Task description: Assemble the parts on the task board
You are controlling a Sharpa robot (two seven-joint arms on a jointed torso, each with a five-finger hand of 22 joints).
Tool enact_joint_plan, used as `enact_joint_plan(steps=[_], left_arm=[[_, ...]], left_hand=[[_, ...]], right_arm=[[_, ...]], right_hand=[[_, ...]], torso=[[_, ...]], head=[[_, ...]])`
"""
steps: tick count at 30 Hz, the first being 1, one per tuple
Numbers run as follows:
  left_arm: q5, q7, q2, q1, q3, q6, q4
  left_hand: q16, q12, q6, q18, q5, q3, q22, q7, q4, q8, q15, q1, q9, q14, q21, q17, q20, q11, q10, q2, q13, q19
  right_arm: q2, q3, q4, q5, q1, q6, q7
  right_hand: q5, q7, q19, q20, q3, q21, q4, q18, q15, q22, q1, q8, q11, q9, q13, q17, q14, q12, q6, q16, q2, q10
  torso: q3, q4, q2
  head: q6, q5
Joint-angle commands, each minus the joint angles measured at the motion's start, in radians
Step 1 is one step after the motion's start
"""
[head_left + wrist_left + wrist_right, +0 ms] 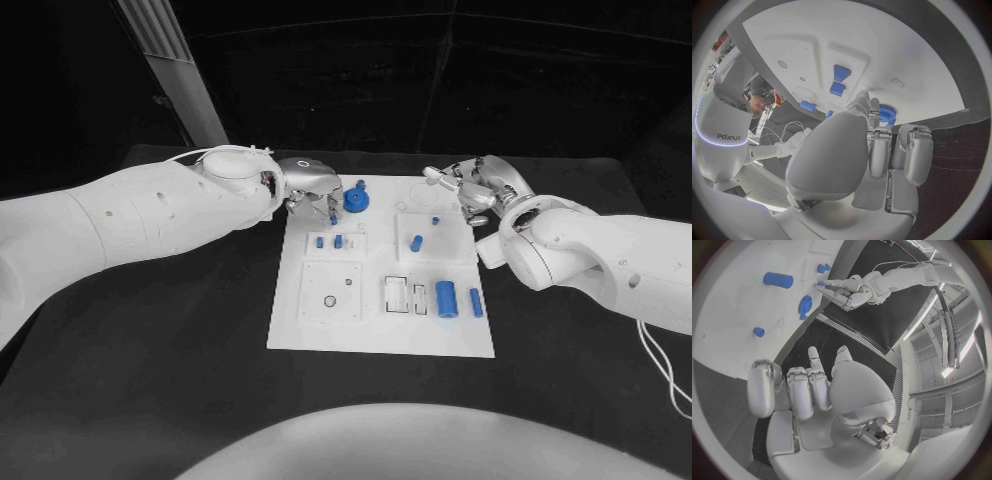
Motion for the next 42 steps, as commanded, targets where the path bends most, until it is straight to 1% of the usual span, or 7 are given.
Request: enact_joint_plan(steps=[1,6,13,23,28,35,42], left_arm=[[-0.015,-0.005,0.002,-0.002,-0.001,0.044,-0.002],[-0.020,-0.012,0.002,-0.002,-0.001,0.061,-0.002],[-0.021,-0.013,0.000,-0.002,-0.001,0.047,-0.001],[-0.021,-0.012,-0.005,-0.002,-0.001,0.021,0.000],[-0.021,-0.013,-0.015,-0.002,-0.001,-0.049,0.008],[-0.006,-0.004,-0.047,-0.002,-0.001,-0.144,0.027],[0.043,-0.005,-0.104,0.001,-0.001,-0.235,0.066]], left_hand=[[0.003,-0.011,-0.012,-0.007,0.003,0.007,0.263,0.004,-0.003,-0.006,0.006,0.003,-0.002,0.104,0.004,0.263,-0.004,0.005,-0.010,-0.004,-0.002,0.105],[0.003,-0.030,-0.043,-0.007,0.003,-0.001,0.263,0.016,-0.003,-0.023,0.016,0.003,-0.011,0.104,0.004,0.263,0.000,0.019,-0.035,-0.036,-0.002,0.105],[0.003,-0.045,-0.106,-0.007,0.003,-0.021,0.263,0.034,-0.003,-0.031,0.030,-0.012,-0.027,0.104,0.004,0.263,0.011,0.035,-0.063,-0.082,0.000,0.105],[0.003,-0.048,-0.152,-0.007,0.003,-0.052,0.263,0.045,-0.003,-0.027,0.034,-0.060,-0.034,0.104,0.004,0.263,0.024,0.043,-0.091,-0.116,0.002,0.105],[0.003,-0.045,-0.196,-0.007,0.004,-0.064,0.263,0.053,-0.007,-0.028,0.037,-0.085,-0.036,0.104,0.004,0.263,0.029,0.049,-0.114,-0.123,0.003,0.105],[0.003,-0.019,-0.300,-0.007,0.008,-0.054,0.263,0.059,-0.004,-0.026,0.039,-0.098,-0.036,0.104,0.004,0.263,0.033,0.052,-0.137,-0.142,0.005,0.105],[-0.001,-0.006,-0.302,-0.005,0.008,-0.041,0.260,0.061,-0.004,-0.016,0.040,-0.093,-0.032,0.101,-0.002,0.257,0.033,0.053,-0.140,-0.138,0.006,0.098]], right_arm=[[0.000,0.000,0.003,0.001,0.001,0.005,0.004],[-0.001,0.000,0.004,0.001,0.001,0.006,0.004],[-0.001,0.000,0.005,0.001,0.001,0.007,0.003],[-0.001,0.000,0.005,0.001,0.001,0.009,0.002],[-0.002,0.000,0.004,0.001,0.001,0.009,0.002],[-0.004,0.000,0.002,0.001,0.001,0.009,0.003],[-0.008,0.000,0.000,-0.025,0.001,0.003,0.006]], right_hand=[[0.000,-0.002,0.003,-0.004,-0.008,0.002,-0.001,0.018,-0.009,0.160,0.009,0.001,-0.005,-0.001,0.260,0.263,0.104,-0.006,0.007,0.002,0.001,0.104],[0.000,-0.002,0.003,-0.004,-0.008,0.002,-0.001,0.018,-0.009,0.160,0.009,0.001,-0.005,-0.001,0.260,0.263,0.104,-0.006,0.007,0.002,0.001,0.104],[0.000,-0.002,0.003,-0.004,-0.008,0.002,-0.001,0.018,-0.009,0.160,0.009,0.001,-0.005,-0.001,0.260,0.263,0.104,-0.006,0.007,0.002,0.001,0.104],[0.000,-0.002,0.003,-0.004,-0.008,0.002,-0.001,0.018,-0.009,0.160,0.009,0.001,-0.005,-0.001,0.260,0.263,0.104,-0.006,0.007,0.002,0.001,0.104],[0.000,-0.002,0.003,-0.004,-0.008,0.002,-0.001,0.018,-0.009,0.160,0.009,0.001,-0.005,-0.001,0.260,0.263,0.104,-0.006,0.007,0.002,0.001,0.104],[0.000,-0.002,0.003,-0.004,-0.009,0.002,-0.001,0.018,-0.009,0.160,0.010,0.001,-0.005,-0.002,0.260,0.263,0.104,-0.006,0.008,0.002,0.001,0.104],[0.001,-0.002,0.004,-0.004,-0.011,0.002,-0.002,0.018,-0.010,0.160,0.016,-0.001,-0.005,-0.004,0.260,0.263,0.104,-0.006,0.006,0.002,0.000,0.104]], torso=[[0.0001,-0.0005,0.000],[0.0000,-0.0002,0.000],[-0.0003,0.0004,0.000],[-0.0003,0.0005,0.000],[-0.0003,0.0012,0.000],[-0.0005,0.0018,-0.001],[-0.0004,0.0018,-0.001]], head=[[0.001,0.001],[0.000,0.000],[0.000,-0.001],[0.000,-0.001],[0.002,-0.001],[0.002,-0.004],[0.003,-0.005]])
